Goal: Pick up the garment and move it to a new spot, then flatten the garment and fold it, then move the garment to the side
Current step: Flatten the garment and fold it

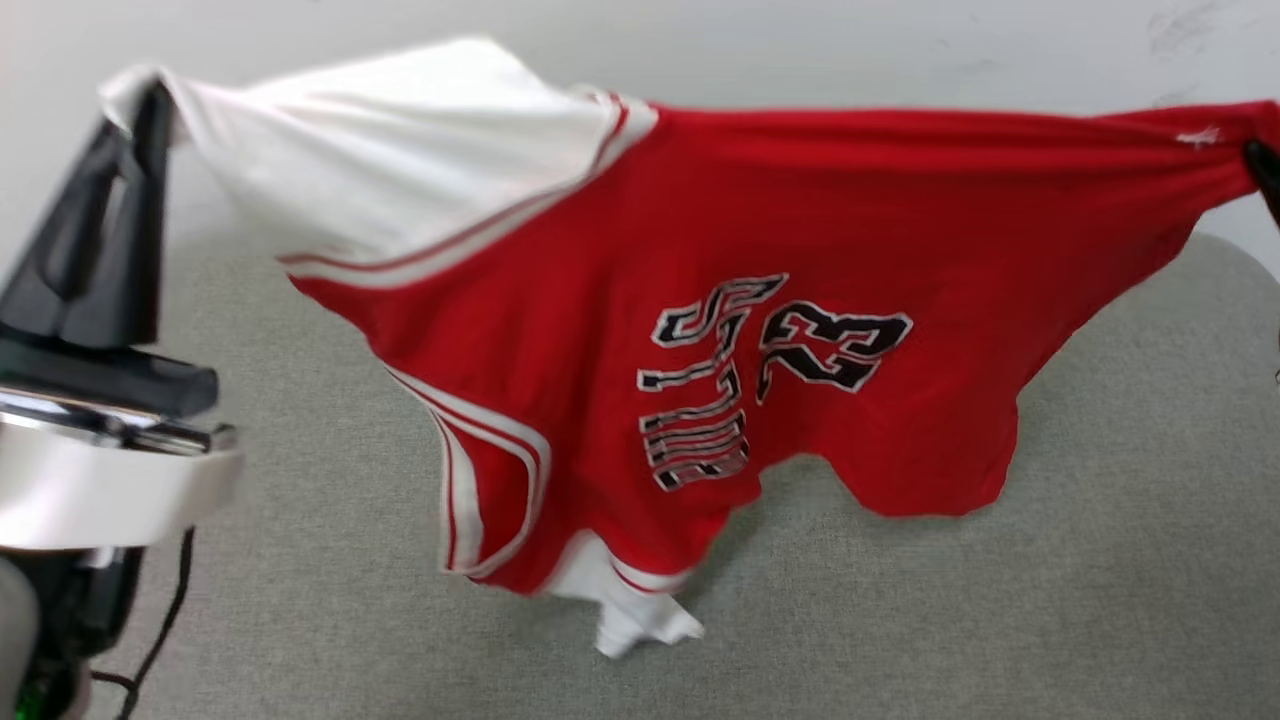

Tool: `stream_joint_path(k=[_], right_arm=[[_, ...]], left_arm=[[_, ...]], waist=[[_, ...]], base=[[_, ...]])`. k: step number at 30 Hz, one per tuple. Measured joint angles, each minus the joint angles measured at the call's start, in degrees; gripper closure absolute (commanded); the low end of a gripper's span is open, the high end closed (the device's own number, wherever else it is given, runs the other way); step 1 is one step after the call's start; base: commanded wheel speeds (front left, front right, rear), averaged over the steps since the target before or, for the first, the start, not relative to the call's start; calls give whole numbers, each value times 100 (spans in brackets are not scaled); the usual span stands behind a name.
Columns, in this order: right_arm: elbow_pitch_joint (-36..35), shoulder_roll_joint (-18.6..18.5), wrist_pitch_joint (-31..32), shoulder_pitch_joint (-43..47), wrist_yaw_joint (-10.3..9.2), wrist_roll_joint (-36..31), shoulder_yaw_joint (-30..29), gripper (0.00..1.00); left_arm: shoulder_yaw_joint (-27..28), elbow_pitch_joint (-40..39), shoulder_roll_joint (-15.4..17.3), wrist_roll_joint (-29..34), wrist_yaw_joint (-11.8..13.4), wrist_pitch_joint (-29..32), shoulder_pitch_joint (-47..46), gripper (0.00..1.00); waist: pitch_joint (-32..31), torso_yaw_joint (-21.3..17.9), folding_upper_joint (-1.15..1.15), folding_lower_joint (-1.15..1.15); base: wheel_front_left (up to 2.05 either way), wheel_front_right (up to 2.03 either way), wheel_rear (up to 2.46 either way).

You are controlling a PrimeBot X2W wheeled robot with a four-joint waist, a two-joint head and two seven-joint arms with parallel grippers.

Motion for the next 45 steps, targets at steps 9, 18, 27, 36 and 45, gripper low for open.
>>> stream_joint_path(k=[9, 18, 27, 36, 45], right_arm=[[-680, 390, 96, -157, 1, -223, -535, 100], [-474, 357, -65, -1242, 1, -403, -577, 100], [854, -31, -653, -3607, 10, -786, -99, 100], [2694, 70, -1584, -5861, 12, -1477, 427, 100], [4377, 432, -2862, -6775, 10, -2377, 500, 100]], left_arm=[[319, -226, 248, 35, 8, 140, -705, 100], [260, 366, 649, 13, -498, 316, -2029, 100], [-315, 2109, 535, 208, -1332, 182, -5096, 100], [-890, 4407, -145, 1094, -1515, -786, -7760, 100], [-1155, 6082, -854, 1259, -1483, -1527, -8451, 100]], waist=[[289, -97, 0, 0], [984, -148, 0, 1], [2332, -128, 0, 3], [3442, -8, 0, 2], [3985, 219, 0, 2]], base=[[0, 0, 0], [0, 0, 0], [0, 0, 0], [0, 0, 0], [0, 0, 0]])
